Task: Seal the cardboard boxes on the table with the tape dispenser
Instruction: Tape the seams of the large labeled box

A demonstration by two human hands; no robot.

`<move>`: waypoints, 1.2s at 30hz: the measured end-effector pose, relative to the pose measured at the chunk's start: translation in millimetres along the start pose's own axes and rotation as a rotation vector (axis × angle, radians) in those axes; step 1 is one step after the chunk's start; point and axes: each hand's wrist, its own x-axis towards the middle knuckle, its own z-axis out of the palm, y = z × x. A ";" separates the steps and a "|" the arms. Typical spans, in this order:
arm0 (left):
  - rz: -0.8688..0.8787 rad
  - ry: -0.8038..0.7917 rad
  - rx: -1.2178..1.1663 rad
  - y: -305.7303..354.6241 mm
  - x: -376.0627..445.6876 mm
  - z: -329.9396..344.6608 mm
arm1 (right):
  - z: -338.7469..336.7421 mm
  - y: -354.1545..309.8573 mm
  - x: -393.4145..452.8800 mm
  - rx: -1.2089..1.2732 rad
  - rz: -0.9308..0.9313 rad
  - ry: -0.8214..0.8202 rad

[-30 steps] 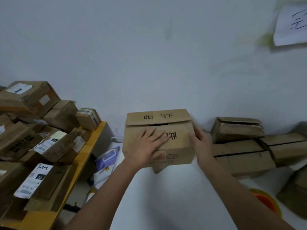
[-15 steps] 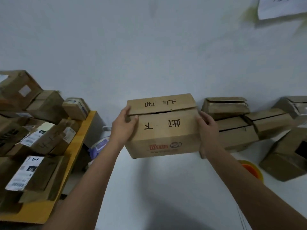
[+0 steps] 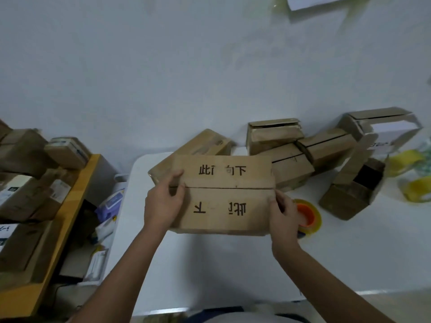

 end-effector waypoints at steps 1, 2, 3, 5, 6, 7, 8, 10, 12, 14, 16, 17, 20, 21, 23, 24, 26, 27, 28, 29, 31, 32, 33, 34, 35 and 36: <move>-0.003 0.017 -0.006 -1.4 -5.4 1.0 | -4.4 3.8 -2.7 -0.002 -0.012 -0.007; -0.004 0.035 -0.006 -3.1 -10.5 1.7 | -8.8 6.8 -4.7 -0.016 -0.032 -0.016; -0.009 0.054 -0.001 -5.3 -15.2 2.7 | -13.6 9.5 -5.9 -0.040 -0.054 -0.025; -0.024 0.073 0.027 -11.6 -23.7 8.2 | -22.7 14.5 -7.2 -0.085 -0.089 -0.053; -0.034 0.066 0.049 -15.8 -28.2 13.2 | -25.7 17.0 -7.5 -0.094 -0.094 -0.074; -0.049 0.050 0.075 -20.3 -33.1 19.0 | -27.2 19.4 -8.2 -0.099 -0.092 -0.098; -0.068 0.031 0.100 -25.3 -38.5 24.7 | -27.3 22.1 -9.6 -0.113 -0.088 -0.119; -0.104 0.012 0.131 -34.5 -49.1 34.4 | -26.6 27.3 -13.9 -0.169 -0.087 -0.144; -0.124 0.023 0.152 -42.3 -55.3 38.8 | -26.6 31.4 -16.6 -0.200 -0.083 -0.158; -0.132 0.041 0.173 -48.5 -53.6 37.8 | -26.2 33.6 -17.4 -0.214 -0.109 -0.179; -0.141 0.051 0.185 -54.9 -46.8 36.0 | -23.6 35.5 -18.8 -0.235 -0.153 -0.208; -0.149 0.057 0.183 -57.7 -42.7 35.9 | -21.2 36.6 -19.7 -0.249 -0.171 -0.223; -0.184 0.087 0.142 -65.5 -28.4 39.5 | -7.7 38.5 -19.9 -0.268 -0.192 -0.298; -0.191 0.098 0.124 -67.8 -22.8 40.3 | -0.3 37.1 -17.4 -0.261 -0.185 -0.327; -0.214 0.123 0.090 -73.1 -10.5 38.2 | 18.1 32.5 -8.5 -0.278 -0.159 -0.374; -0.231 0.137 0.078 -76.8 -3.2 34.6 | 28.8 30.0 -3.2 -0.296 -0.144 -0.397; -0.259 0.167 0.073 -85.3 13.5 23.1 | 52.6 24.2 6.0 -0.317 -0.107 -0.462; -0.265 0.180 0.081 -89.2 22.8 16.5 | 65.5 21.1 10.4 -0.312 -0.088 -0.501; -0.259 0.191 0.098 -92.6 31.7 10.5 | 78.0 17.8 14.9 -0.301 -0.069 -0.533; -0.241 0.199 0.123 -94.8 39.3 5.3 | 89.3 14.1 19.4 -0.294 -0.048 -0.549; -0.204 0.184 0.177 -95.8 49.4 -0.8 | 104.7 7.8 28.7 -0.294 -0.019 -0.536; -0.195 0.161 0.188 -95.0 51.6 -1.3 | 106.9 6.9 32.3 -0.296 -0.018 -0.513; -0.188 0.133 0.188 -93.9 51.7 0.1 | 105.4 7.9 34.6 -0.301 -0.029 -0.476; -0.181 0.103 0.182 -92.7 49.8 3.2 | 100.9 10.6 35.7 -0.311 -0.046 -0.427; -0.174 0.069 0.177 -91.3 46.0 8.0 | 94.6 14.5 35.9 -0.325 -0.056 -0.370; -0.167 0.034 0.176 -90.7 40.7 14.5 | 87.2 20.0 35.4 -0.341 -0.052 -0.314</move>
